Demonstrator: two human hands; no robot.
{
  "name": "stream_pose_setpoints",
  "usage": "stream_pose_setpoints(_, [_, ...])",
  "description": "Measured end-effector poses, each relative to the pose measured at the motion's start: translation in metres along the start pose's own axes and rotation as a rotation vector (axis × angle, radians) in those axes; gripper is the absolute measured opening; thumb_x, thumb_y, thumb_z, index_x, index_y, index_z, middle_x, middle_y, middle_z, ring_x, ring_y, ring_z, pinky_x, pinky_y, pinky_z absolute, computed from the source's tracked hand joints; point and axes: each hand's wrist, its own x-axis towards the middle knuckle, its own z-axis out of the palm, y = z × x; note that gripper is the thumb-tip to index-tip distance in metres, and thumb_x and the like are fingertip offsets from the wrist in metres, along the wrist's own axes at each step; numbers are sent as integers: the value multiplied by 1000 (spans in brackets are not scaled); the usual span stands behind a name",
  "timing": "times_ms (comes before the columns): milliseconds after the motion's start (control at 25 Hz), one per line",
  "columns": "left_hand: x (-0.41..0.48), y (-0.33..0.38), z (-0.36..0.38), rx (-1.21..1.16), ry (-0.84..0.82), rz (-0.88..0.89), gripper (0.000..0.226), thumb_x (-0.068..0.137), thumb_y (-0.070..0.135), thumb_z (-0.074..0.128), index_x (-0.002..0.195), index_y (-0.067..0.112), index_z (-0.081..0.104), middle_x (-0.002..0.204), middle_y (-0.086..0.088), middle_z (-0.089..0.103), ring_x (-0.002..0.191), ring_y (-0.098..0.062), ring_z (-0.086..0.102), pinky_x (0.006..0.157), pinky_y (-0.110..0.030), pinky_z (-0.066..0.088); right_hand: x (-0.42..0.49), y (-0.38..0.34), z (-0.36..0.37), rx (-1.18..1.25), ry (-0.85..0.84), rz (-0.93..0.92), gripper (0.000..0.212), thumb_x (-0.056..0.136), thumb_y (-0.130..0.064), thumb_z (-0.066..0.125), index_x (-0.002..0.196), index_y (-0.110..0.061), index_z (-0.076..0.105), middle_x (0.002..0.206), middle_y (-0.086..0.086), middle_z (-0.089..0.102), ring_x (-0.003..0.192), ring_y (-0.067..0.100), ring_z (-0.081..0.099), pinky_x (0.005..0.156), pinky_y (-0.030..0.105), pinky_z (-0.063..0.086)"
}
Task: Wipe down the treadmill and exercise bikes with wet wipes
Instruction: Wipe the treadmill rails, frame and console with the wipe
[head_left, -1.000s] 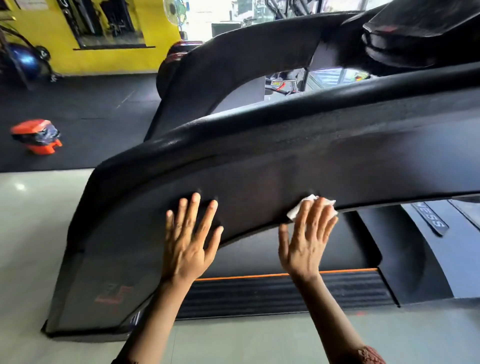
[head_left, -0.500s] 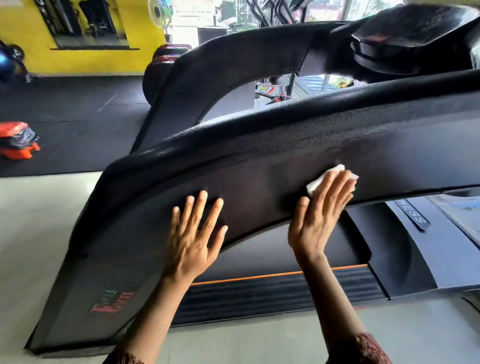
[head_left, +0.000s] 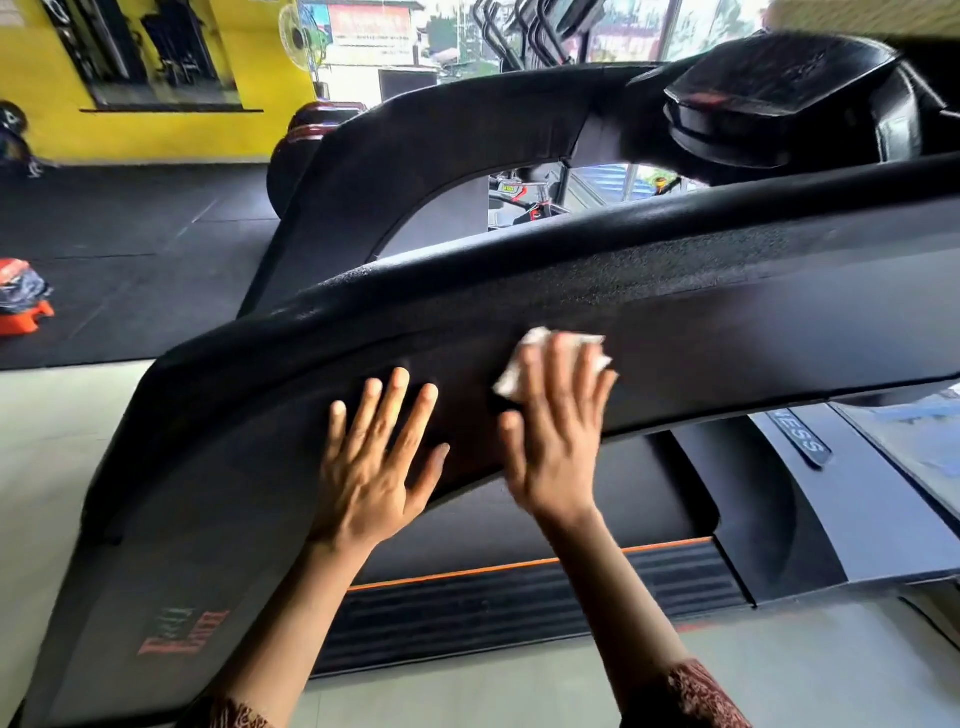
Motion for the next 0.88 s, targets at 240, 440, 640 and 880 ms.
stream_pose_setpoints(240, [17,9,0,18,24,3,66,97,43,39,153,20,13,162,1,1,148,-18,4,120,-39,3,20,54,-25,-88,136,235,56,102,-42,16,150,-14,18,154,14,22,148,22,4,119,44,3])
stream_pose_setpoints(440, [23,20,-1,5,8,-41,65,98,45,35,153,21,10,162,3,-2,148,-16,2,120,-37,2,18,-5,-11,95,14,130,58,101,-46,15,150,-16,15,156,10,14,147,25,-4,118,43,-2])
stream_pose_setpoints(640, [18,23,-2,26,-2,-72,64,99,44,36,153,21,11,162,3,-2,148,-17,2,120,-38,3,12,23,-12,-46,-9,-54,52,101,-46,21,148,-23,24,154,0,21,147,13,2,119,40,3])
stream_pose_setpoints(880, [11,21,-8,88,-35,-105,68,96,44,42,153,23,11,162,2,-3,148,-17,2,120,-39,3,17,-2,-3,100,97,194,60,101,-45,13,152,-19,-6,159,1,-15,146,24,-13,117,48,-9])
